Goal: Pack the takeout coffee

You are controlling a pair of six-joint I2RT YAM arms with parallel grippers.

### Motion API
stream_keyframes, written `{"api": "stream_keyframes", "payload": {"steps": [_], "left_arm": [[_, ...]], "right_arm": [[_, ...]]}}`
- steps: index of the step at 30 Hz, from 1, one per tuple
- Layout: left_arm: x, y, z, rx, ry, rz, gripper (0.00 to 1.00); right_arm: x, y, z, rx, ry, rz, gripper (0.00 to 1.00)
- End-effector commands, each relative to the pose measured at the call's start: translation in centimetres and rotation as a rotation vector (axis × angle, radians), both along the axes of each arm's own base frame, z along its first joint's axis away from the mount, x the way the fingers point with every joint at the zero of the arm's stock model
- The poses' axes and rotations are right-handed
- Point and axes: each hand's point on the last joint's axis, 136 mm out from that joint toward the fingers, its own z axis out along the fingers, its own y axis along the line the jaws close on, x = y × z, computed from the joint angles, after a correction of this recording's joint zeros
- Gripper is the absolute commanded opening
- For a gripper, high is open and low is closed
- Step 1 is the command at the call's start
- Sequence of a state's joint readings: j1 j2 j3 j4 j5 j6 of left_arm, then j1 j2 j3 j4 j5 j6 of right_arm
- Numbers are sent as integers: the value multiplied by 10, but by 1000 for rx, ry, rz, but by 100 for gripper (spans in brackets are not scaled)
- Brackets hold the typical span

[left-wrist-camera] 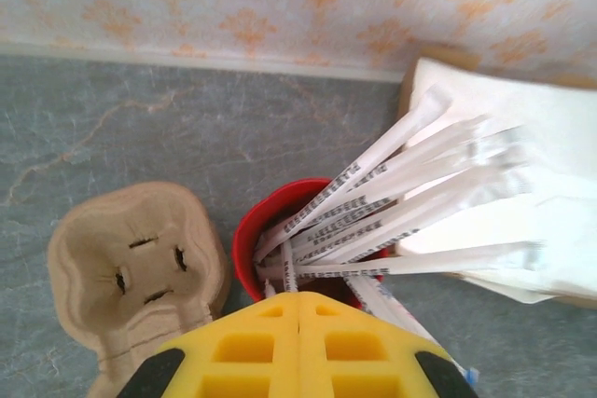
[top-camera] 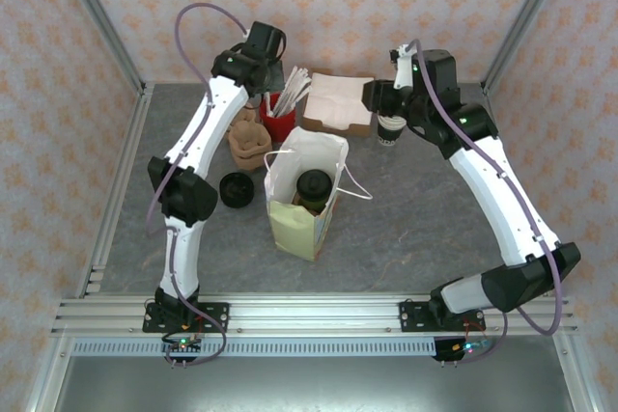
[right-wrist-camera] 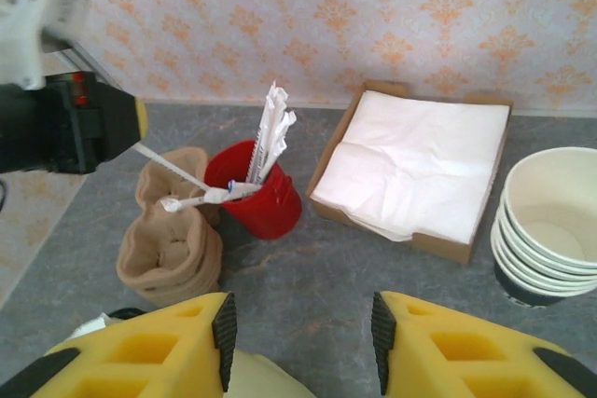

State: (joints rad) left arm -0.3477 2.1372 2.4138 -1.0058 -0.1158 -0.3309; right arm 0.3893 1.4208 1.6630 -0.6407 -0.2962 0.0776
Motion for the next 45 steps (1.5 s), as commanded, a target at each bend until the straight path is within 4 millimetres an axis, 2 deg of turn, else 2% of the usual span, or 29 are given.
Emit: {"api": "stream_keyframes", "payload": {"steps": [1, 5, 10, 13, 19, 27, 31, 35, 38, 42, 45], "left_arm": [[-22, -2, 60, -9, -126, -1, 3], [-60, -1, 100, 16, -187, -33, 2], [-122, 0, 155, 1, -291, -98, 2], [-157, 4, 176, -15, -325, -136, 2], [-221, -10, 203, -129, -396, -296, 2], [-287, -42, 229, -274, -464, -550, 2], [-310, -57, 232, -323, -452, -661, 2], [-323, -66, 227, -336, -445, -724, 2], [-325, -72, 211, -303, -404, -760, 2], [-327, -77, 179, -203, -308, -818, 1], [-321, -63, 154, -95, -264, -778, 0]], "right_arm": [[15, 7, 16, 102, -14, -24, 44], [17, 10, 1, 149, 73, -62, 48], [27, 7, -24, 155, 168, -137, 48], [37, 12, -40, 135, 195, -141, 48], [60, 12, -65, 25, 192, -180, 48], [100, 12, -106, -105, 216, -236, 48], [118, 19, -127, -156, 242, -241, 48], [135, 28, -142, -188, 244, -239, 48], [146, 36, -154, -207, 260, -233, 49], [162, 42, -170, -255, 269, -245, 49], [172, 45, -180, -290, 261, -265, 51]]}}
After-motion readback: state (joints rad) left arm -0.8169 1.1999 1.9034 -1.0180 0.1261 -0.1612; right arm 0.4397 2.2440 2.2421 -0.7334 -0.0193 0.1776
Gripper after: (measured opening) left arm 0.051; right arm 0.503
